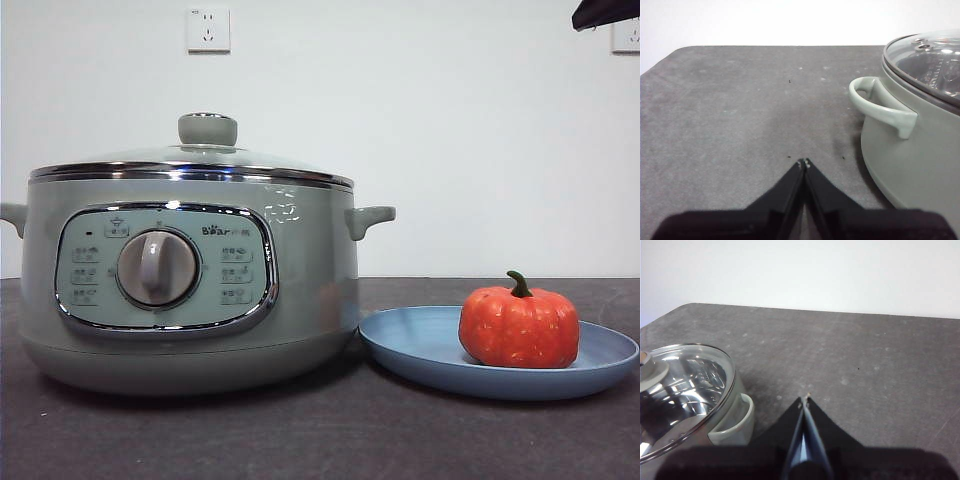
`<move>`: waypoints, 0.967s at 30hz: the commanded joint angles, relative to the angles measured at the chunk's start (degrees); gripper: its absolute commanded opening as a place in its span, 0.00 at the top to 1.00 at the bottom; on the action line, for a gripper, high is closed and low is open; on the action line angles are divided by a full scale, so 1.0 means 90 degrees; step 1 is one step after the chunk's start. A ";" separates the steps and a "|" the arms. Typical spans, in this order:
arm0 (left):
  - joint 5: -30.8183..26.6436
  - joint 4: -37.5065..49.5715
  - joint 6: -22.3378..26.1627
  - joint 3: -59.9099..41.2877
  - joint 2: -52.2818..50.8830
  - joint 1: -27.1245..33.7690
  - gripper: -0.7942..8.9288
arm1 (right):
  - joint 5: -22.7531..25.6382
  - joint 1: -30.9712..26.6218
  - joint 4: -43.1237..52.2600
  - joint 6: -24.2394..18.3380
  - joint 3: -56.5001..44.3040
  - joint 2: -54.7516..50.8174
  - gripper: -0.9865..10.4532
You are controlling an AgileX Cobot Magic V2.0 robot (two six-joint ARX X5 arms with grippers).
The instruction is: Take the pumpkin out from the steamer,put the pumpkin in the blue plate,close the lid
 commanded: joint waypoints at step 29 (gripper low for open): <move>0.0032 -0.0019 -0.0041 -0.0092 -0.0007 0.0017 0.92 | -0.1365 -0.2535 -0.0107 -0.0471 -0.3257 -0.3789 0.91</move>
